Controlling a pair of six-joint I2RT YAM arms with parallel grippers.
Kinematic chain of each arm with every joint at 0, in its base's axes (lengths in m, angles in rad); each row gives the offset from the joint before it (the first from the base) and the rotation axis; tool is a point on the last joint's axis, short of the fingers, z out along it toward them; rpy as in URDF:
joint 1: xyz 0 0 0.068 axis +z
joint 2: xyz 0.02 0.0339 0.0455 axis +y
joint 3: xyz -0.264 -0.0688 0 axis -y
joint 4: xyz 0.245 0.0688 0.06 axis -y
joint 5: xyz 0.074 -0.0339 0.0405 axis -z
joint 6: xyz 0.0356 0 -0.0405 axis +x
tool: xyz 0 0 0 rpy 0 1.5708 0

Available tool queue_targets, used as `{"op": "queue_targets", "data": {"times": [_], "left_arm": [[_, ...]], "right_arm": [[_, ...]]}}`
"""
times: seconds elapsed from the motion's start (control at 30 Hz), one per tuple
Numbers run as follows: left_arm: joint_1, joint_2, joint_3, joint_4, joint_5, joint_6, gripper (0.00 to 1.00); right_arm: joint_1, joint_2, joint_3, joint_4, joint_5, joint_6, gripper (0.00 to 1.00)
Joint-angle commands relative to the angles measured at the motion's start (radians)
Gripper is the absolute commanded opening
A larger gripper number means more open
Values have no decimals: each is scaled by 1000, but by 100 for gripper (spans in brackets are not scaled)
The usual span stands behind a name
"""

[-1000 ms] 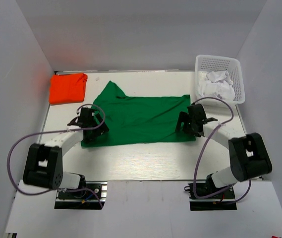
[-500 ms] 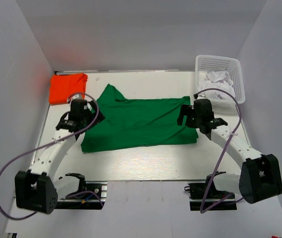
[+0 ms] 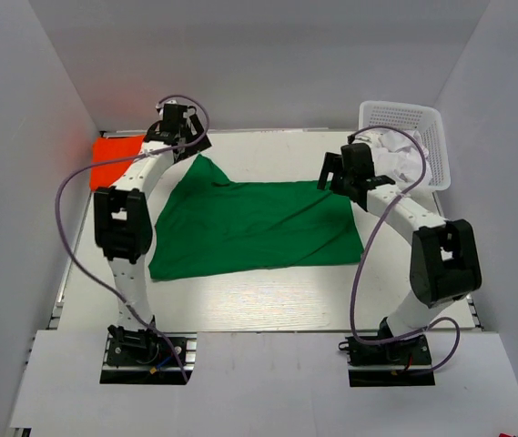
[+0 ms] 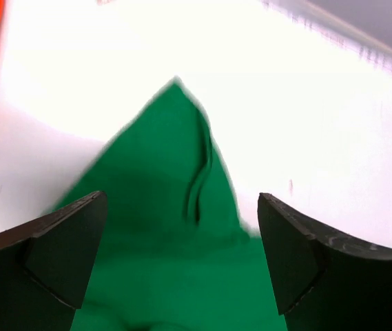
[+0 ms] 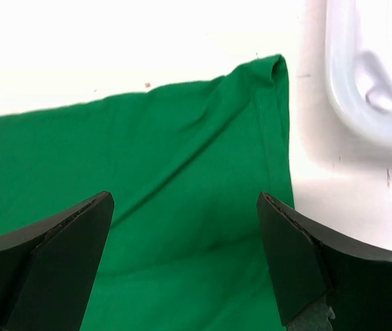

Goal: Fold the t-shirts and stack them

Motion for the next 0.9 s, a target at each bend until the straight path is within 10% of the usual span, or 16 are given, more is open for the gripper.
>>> {"op": "queue_targets", "data": {"times": [0.0,0.17,0.87], "left_arm": [[15,171,242,-112,-32,32,100],[35,369,499,-121,-4,110,100],[56,535,427,21,185,225,54]], "right_arm": [[-13,54,89,-5,21,-29,90],[-25,110,157,-20,8,-61,90],[-78,279,292,-82,-14,-84,90]]}}
